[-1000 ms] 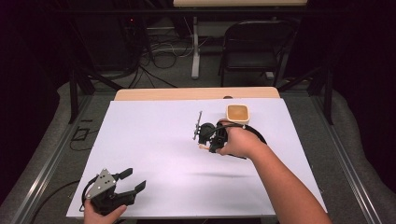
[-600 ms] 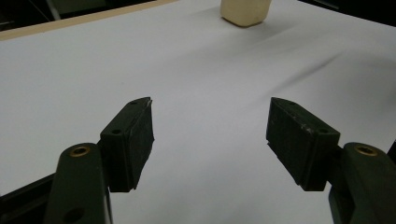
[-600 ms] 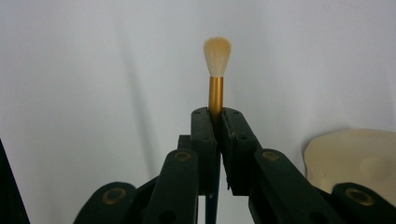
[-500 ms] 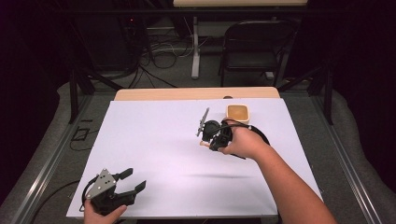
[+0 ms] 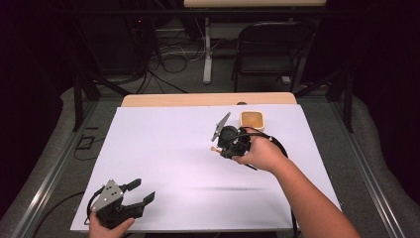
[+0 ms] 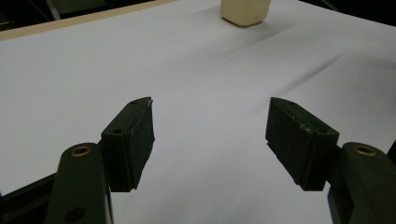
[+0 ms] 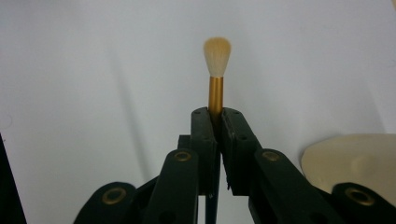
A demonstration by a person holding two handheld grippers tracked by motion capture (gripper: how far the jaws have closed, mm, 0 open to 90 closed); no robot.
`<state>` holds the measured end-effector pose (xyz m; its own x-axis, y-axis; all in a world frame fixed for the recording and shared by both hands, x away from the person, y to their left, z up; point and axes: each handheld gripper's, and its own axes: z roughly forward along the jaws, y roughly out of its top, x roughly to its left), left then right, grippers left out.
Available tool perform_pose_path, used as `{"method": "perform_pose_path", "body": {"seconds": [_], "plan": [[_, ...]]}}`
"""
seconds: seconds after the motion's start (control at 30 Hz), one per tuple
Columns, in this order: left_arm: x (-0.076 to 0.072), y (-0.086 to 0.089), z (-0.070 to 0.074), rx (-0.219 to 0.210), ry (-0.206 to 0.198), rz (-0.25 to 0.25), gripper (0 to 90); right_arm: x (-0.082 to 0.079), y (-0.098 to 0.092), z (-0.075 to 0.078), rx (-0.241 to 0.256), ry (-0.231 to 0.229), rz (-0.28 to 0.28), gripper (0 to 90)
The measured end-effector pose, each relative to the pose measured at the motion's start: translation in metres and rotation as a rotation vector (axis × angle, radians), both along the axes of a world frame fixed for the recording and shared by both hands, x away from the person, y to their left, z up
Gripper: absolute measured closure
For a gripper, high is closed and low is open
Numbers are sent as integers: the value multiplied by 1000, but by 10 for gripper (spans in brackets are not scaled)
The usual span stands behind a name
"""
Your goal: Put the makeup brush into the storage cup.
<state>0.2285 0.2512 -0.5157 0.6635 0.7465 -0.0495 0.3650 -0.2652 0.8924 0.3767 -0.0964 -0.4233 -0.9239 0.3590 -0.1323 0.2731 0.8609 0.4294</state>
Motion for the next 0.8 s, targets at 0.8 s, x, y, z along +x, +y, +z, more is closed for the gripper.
{"method": "perform_pose_path", "body": {"seconds": [0.8], "plan": [[6,-8,5,-36,22,6,347,-6,-13,7,263,-79,-72,838]]}}
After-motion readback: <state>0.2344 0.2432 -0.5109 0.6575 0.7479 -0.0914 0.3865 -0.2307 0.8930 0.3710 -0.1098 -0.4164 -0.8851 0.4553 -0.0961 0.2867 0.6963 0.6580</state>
